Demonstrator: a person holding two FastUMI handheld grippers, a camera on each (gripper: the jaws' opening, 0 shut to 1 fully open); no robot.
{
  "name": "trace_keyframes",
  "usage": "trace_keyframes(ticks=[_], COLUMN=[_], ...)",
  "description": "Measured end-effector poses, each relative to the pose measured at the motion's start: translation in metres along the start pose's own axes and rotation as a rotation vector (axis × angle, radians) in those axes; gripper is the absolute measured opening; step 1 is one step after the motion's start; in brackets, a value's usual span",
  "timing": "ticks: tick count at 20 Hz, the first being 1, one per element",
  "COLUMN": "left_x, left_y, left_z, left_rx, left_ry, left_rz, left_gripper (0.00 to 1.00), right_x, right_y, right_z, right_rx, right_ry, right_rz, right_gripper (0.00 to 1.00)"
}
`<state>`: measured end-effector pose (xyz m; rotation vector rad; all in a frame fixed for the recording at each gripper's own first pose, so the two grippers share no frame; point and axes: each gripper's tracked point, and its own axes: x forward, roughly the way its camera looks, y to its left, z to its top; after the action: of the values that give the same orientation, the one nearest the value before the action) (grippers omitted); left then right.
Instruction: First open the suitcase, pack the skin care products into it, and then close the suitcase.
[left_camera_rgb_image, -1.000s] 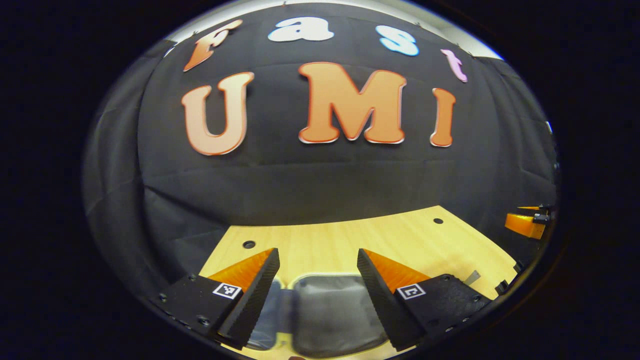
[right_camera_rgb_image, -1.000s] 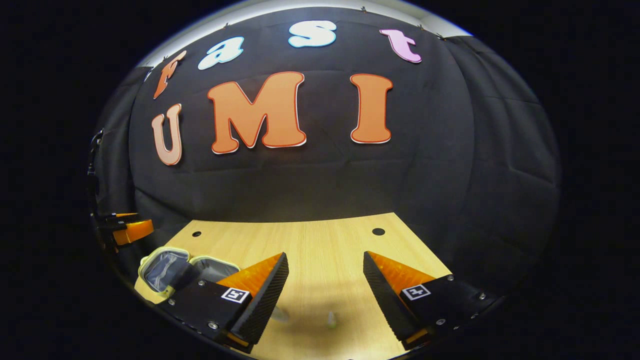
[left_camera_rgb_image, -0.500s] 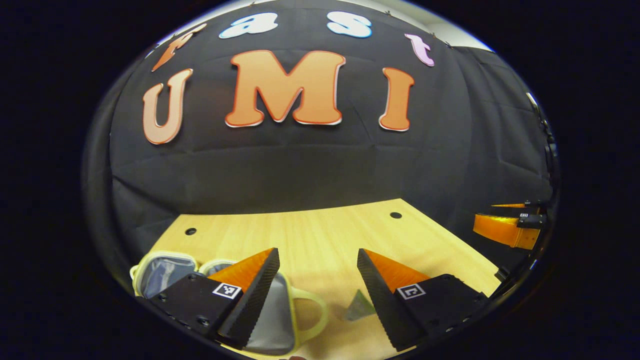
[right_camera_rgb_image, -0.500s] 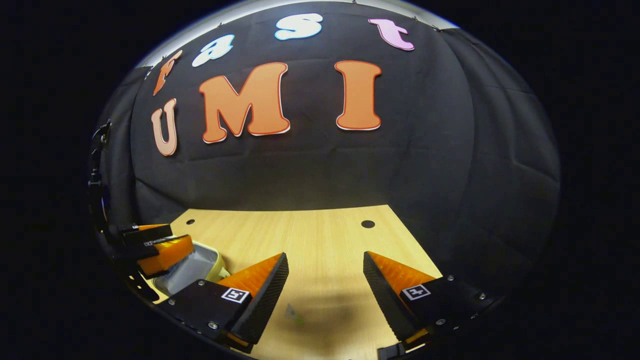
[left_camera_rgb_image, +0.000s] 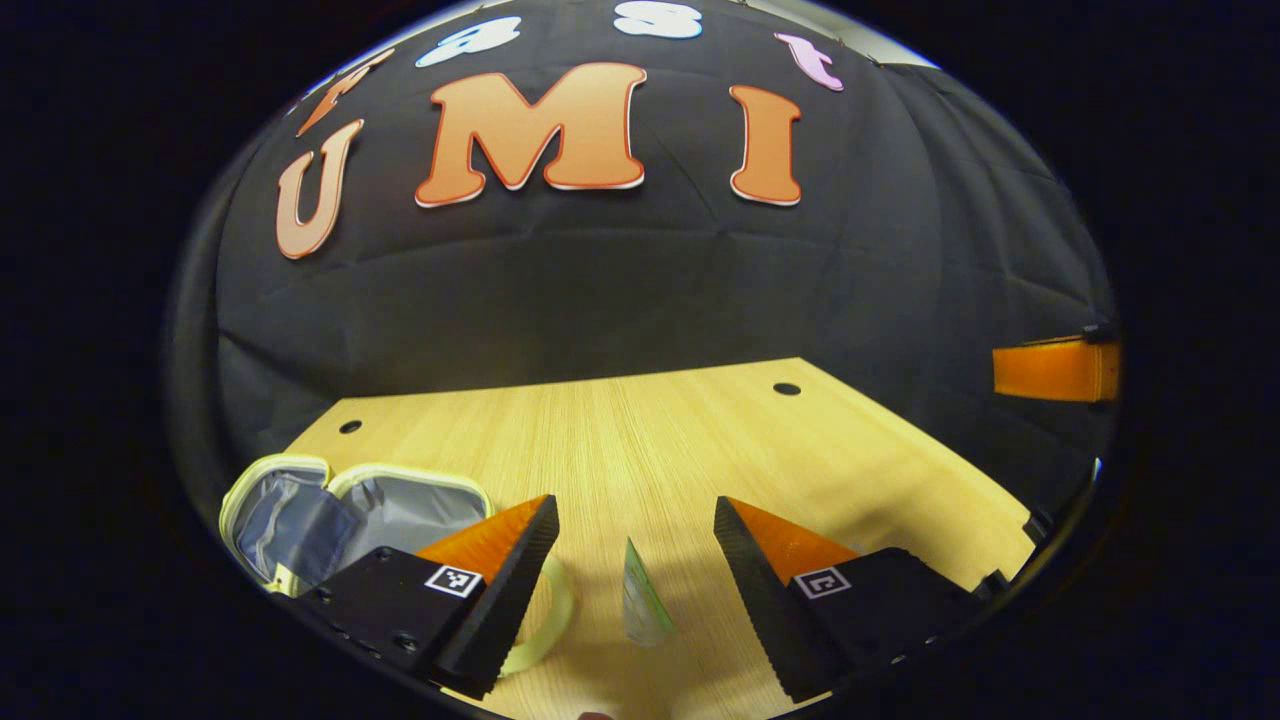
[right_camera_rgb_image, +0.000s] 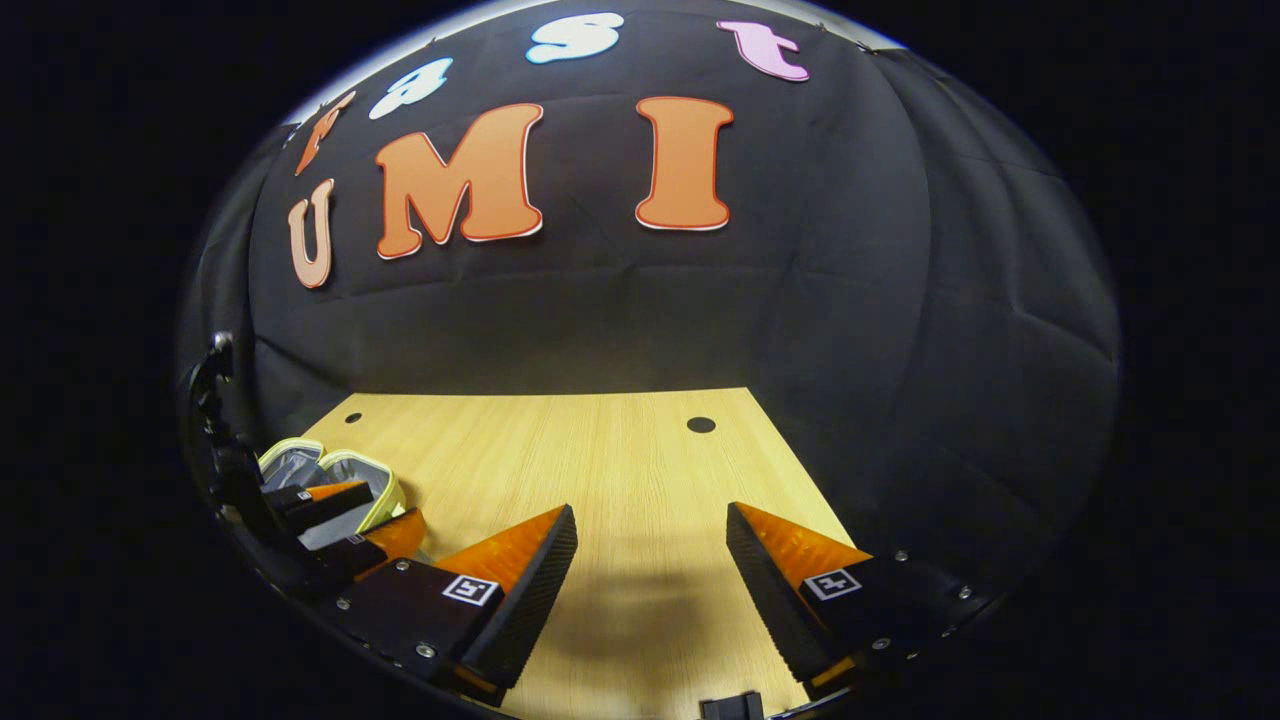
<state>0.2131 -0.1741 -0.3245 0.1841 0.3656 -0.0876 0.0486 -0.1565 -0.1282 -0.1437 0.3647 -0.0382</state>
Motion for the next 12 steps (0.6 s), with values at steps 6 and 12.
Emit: trace_keyframes(ticks=[6,12], left_x=[0.019,0.03], left_y=[-0.014,-0.008], left_z=[-0.048,-0.056], left_rx=[-0.03,-0.013], left_ry=[0.058,0.042], left_rz=[-0.007,0.016], left_gripper=[0.98,0.47], right_x=[0.005,0.008], right_y=[-0.01,-0.008], right_z=[-0.01,-0.027], right_rx=[-0.044,-0.028], right_ry=[0.01,0.032], right_rz=[-0.008,-0.014], right_gripper=[0.95,0.95])
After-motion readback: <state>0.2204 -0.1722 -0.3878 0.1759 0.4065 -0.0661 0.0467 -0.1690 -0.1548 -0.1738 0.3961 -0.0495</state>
